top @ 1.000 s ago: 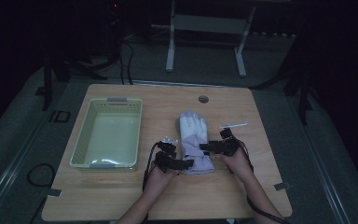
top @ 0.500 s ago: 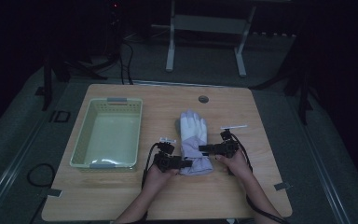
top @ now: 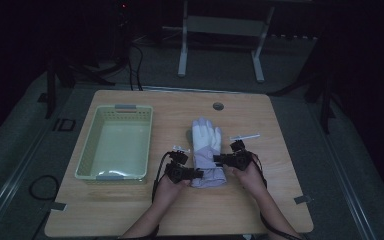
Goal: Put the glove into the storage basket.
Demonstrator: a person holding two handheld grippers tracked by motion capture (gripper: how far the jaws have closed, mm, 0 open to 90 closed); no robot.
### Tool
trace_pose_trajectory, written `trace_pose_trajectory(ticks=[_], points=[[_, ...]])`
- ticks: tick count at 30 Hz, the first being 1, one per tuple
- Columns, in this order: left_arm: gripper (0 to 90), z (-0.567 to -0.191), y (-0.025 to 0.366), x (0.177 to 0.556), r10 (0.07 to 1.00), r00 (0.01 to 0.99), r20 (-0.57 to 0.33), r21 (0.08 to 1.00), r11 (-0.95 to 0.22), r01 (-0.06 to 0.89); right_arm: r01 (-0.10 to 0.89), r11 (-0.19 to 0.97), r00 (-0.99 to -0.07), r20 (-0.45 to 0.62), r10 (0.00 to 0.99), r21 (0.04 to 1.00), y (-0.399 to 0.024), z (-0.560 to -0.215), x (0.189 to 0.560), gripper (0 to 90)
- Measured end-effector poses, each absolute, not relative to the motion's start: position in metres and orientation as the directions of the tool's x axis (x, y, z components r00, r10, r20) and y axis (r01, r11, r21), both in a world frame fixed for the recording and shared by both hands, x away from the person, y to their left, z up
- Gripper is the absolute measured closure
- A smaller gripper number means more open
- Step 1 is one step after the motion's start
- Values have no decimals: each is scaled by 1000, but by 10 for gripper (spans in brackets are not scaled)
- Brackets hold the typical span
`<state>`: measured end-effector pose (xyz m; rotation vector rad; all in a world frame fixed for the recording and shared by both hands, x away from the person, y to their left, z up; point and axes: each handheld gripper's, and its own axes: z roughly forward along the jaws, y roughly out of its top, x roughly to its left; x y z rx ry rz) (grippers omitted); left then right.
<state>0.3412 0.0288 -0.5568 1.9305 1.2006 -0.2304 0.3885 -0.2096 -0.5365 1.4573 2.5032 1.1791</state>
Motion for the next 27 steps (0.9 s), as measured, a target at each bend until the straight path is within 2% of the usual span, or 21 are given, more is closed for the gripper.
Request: trace_pose_trajectory(ticks=[10,27], points=[[724,-542,31,339,652,556,-516,570,-223,791,705,281,-583,307,752,651,-207,-521,380,786],[724,-488,51,337,636,633,-441,620,-294,727,630,274,-624,263,736,727,-192,-472,368,787]])
